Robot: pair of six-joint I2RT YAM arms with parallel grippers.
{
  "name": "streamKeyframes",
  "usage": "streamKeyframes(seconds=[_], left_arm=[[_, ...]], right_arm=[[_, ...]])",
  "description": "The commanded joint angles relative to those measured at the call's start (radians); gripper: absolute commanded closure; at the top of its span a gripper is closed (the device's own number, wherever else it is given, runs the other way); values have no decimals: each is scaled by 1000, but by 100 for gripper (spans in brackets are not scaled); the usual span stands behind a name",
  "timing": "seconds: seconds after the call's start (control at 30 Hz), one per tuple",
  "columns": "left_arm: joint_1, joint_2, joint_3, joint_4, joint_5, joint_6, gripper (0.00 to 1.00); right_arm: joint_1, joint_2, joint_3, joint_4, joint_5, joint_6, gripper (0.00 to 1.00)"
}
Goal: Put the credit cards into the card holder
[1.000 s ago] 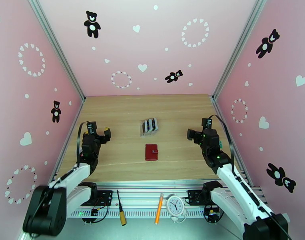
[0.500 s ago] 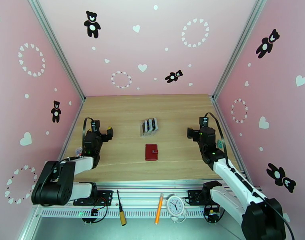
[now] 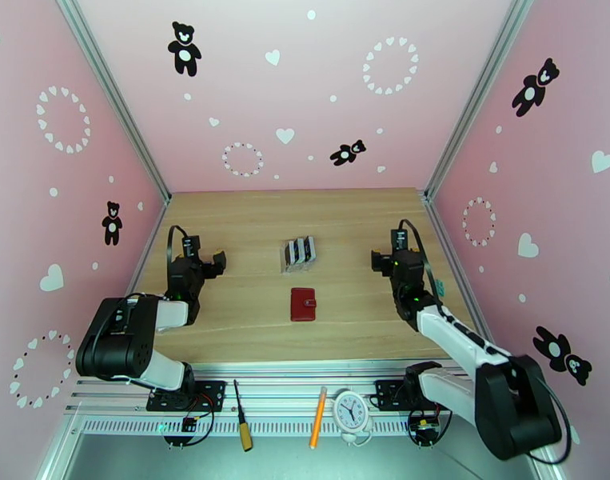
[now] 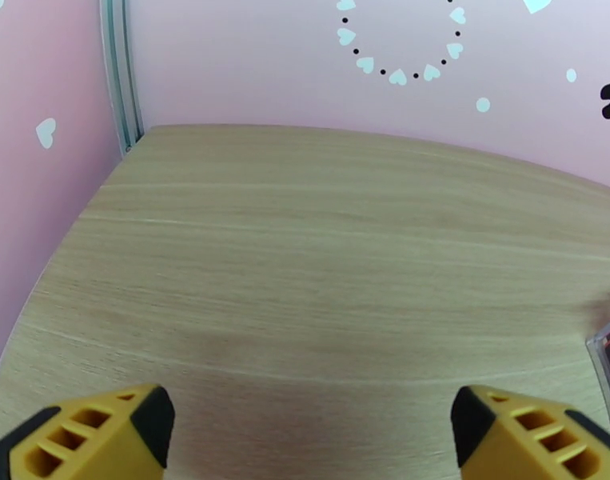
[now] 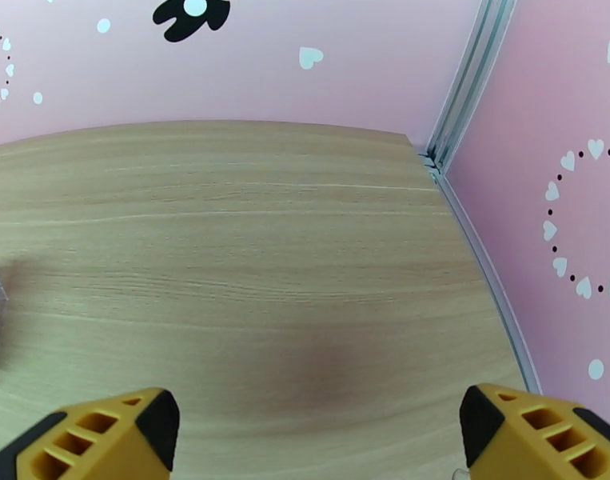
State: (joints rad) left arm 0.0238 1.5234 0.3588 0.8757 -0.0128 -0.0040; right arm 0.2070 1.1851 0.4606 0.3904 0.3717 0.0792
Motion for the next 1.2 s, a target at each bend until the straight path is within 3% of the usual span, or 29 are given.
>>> streamKeyframes(seconds=[0.0, 0.47, 0.67, 0.8, 1.17], left_arm=[[6, 4, 19, 3, -19, -14, 2], [4, 4, 19, 2, -19, -13, 2], [4, 4, 19, 1, -15, -13, 2], [8, 4, 5, 27, 60, 10, 2], [7, 6, 17, 6, 5, -7, 2]], right_arm=[[-10, 68, 1, 98, 19, -31, 1], [-89, 312, -25, 348, -67, -10, 1], [-119, 330, -49, 391, -145, 0, 1], [-133, 350, -49, 407, -222, -14, 1], [-135, 349, -50, 408, -223, -16, 1]])
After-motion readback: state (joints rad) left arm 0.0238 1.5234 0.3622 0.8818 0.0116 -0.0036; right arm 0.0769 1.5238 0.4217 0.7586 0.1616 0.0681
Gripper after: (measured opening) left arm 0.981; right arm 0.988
